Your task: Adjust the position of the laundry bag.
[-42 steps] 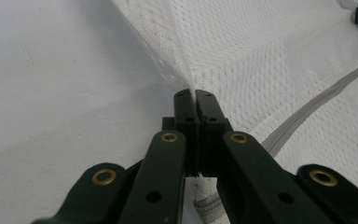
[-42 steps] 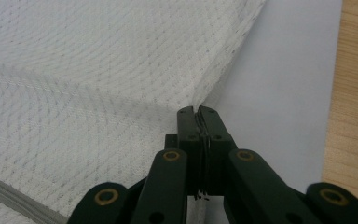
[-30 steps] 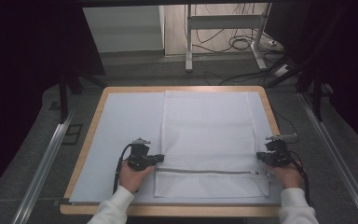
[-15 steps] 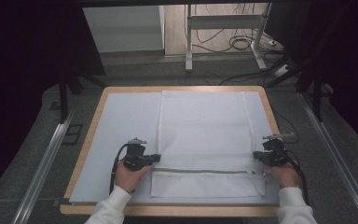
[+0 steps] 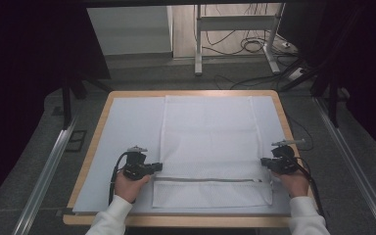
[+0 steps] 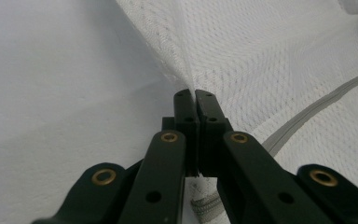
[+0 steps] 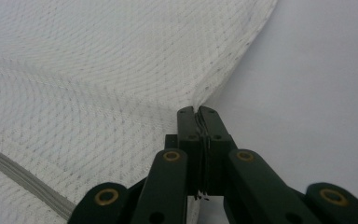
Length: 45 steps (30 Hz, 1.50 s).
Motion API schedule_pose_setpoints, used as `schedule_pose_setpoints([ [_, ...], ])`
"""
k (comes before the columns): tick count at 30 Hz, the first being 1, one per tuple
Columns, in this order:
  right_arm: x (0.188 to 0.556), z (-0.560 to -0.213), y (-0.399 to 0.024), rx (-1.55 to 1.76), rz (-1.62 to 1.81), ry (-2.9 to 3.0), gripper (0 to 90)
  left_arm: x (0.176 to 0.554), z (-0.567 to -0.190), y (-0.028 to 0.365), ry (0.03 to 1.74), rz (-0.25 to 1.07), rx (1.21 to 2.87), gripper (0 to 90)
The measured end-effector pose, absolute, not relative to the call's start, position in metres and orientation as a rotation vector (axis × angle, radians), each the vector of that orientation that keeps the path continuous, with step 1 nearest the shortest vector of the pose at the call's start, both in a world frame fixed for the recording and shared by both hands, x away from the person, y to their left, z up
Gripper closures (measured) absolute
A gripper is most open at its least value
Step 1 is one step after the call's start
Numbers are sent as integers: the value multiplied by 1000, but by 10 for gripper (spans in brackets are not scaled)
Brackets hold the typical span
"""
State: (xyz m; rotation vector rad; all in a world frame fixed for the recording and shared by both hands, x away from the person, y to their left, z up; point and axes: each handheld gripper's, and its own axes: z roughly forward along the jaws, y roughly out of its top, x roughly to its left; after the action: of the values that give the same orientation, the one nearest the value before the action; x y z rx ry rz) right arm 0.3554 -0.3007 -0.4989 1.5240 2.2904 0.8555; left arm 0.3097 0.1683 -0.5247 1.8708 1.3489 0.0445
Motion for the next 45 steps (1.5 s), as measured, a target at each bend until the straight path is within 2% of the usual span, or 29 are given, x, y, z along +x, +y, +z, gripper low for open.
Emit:
schedule_pose_setpoints([
  [45,348,-507,-245,1394,930,2410,877,295,-532,227,1456,91,1844,889],
])
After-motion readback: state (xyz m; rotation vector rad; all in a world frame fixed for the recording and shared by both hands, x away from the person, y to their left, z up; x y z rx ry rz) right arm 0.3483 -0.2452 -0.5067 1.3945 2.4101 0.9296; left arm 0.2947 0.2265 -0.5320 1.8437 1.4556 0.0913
